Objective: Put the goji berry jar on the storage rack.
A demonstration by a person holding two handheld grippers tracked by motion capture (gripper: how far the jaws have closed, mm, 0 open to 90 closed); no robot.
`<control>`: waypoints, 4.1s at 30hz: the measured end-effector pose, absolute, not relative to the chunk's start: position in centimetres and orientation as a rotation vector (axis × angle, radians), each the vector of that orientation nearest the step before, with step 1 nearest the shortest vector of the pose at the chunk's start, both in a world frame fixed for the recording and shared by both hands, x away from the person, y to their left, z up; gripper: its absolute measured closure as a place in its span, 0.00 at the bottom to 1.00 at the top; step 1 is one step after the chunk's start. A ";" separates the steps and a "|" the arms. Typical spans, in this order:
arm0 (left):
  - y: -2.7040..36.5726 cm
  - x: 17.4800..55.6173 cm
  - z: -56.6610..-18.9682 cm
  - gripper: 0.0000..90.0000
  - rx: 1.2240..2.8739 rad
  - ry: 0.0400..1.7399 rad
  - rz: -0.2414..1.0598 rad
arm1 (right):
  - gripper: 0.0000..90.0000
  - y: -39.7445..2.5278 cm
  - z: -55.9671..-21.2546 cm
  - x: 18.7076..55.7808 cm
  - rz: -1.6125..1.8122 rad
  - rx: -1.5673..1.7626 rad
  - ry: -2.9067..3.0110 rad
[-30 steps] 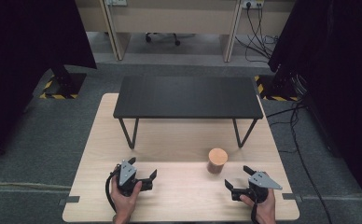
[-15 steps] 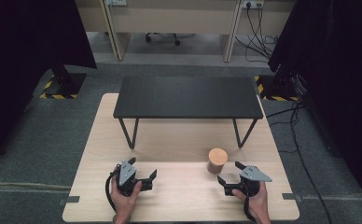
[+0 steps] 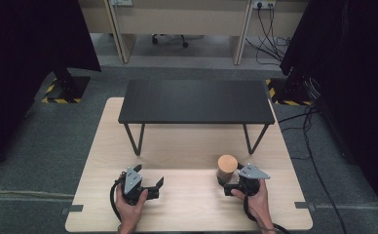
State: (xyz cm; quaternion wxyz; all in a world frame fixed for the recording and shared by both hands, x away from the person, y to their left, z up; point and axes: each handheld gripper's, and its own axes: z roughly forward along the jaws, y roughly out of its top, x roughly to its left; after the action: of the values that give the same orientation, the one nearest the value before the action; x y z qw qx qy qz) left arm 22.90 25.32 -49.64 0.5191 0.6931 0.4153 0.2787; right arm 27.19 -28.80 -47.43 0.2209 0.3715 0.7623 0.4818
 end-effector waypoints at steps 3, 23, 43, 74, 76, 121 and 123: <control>25.4 22.9 -49.6 0.00 1.661 0.997 0.667 | 0.10 -28.3 -47.2 27.7 1.313 1.022 2.124; 25.3 22.9 -49.7 0.00 1.665 0.989 0.670 | 0.29 -26.9 -46.9 28.1 1.249 1.073 2.107; 25.2 22.8 -49.7 0.00 1.666 0.987 0.671 | 0.29 -21.5 -43.3 22.2 1.166 1.243 1.825; 25.3 22.9 -49.7 0.00 1.666 0.986 0.666 | 0.29 -20.4 -32.6 22.0 1.220 1.135 1.733; 25.3 22.9 -49.7 0.00 1.666 0.985 0.666 | 0.29 -20.4 -32.4 22.2 1.228 1.136 1.734; 25.4 23.0 -49.6 0.00 1.671 0.984 0.657 | 0.29 -18.0 -27.8 36.7 1.192 1.260 1.773; 25.4 23.0 -49.6 0.00 1.669 0.985 0.656 | 0.29 -18.0 -27.9 36.9 1.196 1.254 1.774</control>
State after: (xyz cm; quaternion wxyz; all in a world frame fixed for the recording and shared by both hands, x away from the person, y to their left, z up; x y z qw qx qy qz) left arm 23.04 25.39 -49.58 0.5207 0.6965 0.4110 0.2736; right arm 36.90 -18.01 -27.87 0.3245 0.4784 0.6766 0.4561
